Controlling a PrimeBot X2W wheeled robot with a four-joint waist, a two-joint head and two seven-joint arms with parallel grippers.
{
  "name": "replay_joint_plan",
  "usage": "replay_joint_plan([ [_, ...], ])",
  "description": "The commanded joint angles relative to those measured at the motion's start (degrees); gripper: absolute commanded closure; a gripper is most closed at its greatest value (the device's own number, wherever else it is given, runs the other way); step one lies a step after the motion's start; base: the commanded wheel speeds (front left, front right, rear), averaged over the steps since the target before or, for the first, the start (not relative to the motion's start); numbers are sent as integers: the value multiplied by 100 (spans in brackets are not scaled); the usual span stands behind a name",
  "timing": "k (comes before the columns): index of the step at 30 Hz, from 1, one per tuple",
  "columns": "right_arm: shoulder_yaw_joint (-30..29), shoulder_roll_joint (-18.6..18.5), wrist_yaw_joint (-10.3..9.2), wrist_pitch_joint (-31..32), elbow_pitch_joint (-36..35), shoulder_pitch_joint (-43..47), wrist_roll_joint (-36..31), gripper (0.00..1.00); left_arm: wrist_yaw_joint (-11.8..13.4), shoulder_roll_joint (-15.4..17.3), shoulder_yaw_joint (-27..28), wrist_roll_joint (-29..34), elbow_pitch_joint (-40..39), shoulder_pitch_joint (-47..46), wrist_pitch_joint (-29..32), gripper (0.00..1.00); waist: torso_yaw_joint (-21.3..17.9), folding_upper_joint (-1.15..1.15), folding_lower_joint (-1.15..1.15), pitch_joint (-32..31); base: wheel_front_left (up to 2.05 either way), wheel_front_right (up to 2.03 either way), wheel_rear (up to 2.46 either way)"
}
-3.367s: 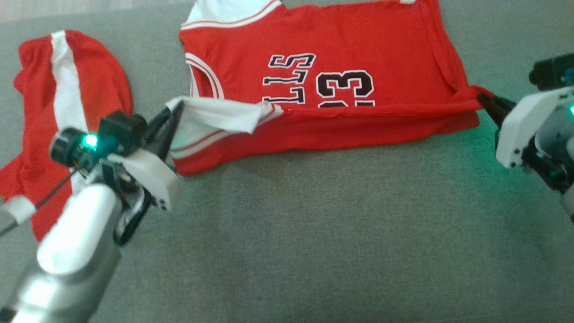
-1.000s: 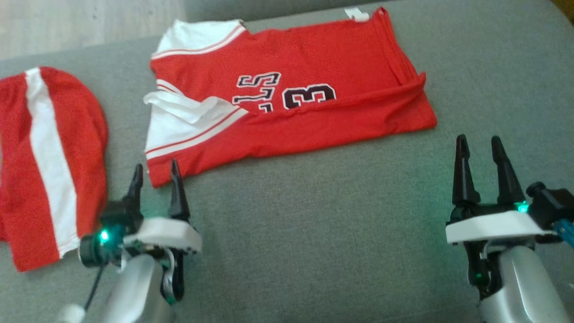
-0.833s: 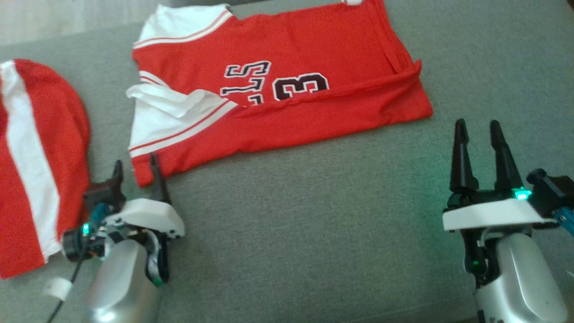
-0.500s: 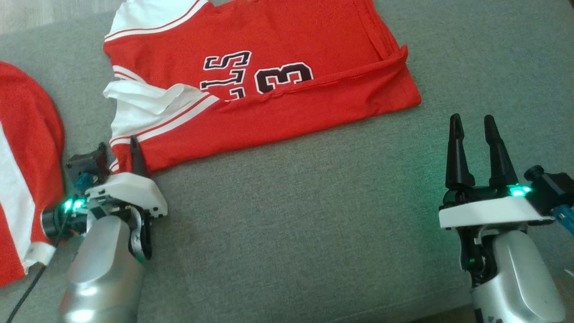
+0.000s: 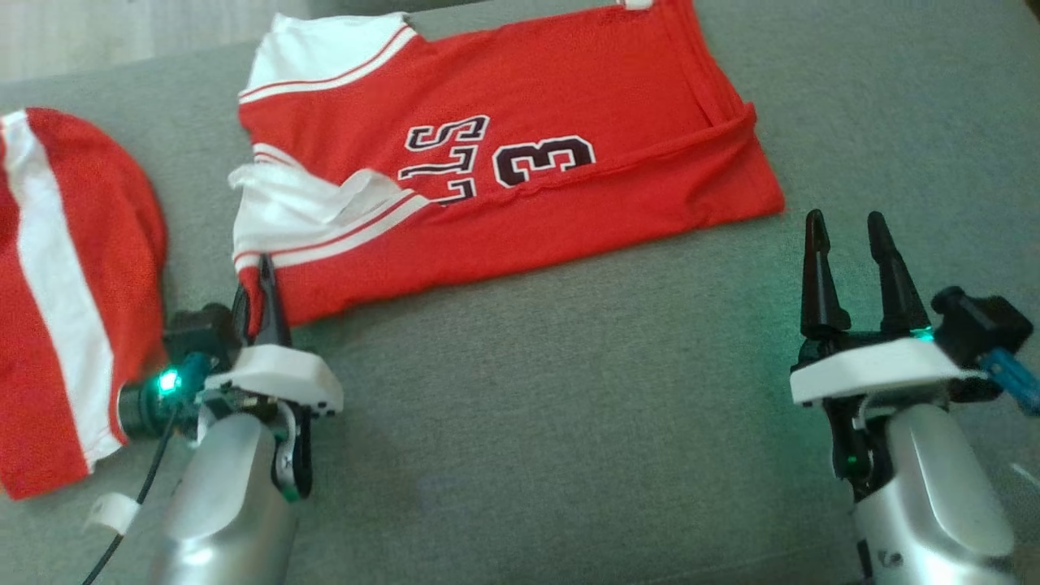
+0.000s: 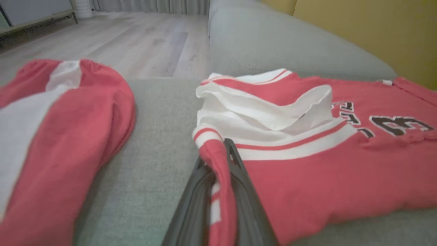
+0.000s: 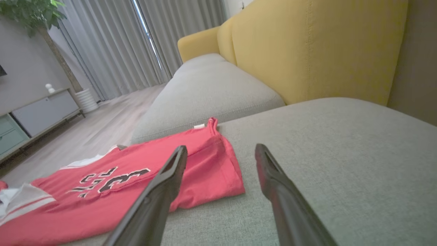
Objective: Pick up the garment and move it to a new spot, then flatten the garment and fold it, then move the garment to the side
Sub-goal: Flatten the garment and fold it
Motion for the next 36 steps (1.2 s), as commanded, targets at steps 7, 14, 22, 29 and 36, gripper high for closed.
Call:
replay_joint_plan([
  [7, -455, -13, -4, 872, 1094, -919, -418, 0, -34, 86, -106, 239, -858, -8, -238, 100, 304, 0, 0, -15, 0, 0, 0],
  [14, -1067, -13, -4, 1459, 2488, -2024, -646, 0, -32, 35, -386, 381, -1238, -32, -185, 100, 534, 0, 0, 185, 0, 0, 0],
  [22, -1538, -13, -4, 1616, 3596, -2726, -1389, 0, -11, -18, -575, 423, -1345, -139, -108, 100, 727, 0, 0, 350, 0, 0, 0],
  [29, -1733, -13, -4, 1438, 4210, -3025, -1932, 100, 34, -18, -620, 396, -1241, -142, -116, 100, 767, 0, 0, 301, 0, 0, 0],
  [36, -1817, -13, -4, 881, 4306, -2934, -2474, 100, 61, 72, -563, 294, -1073, 69, -157, 100, 614, 0, 0, -62, 0, 0, 0],
])
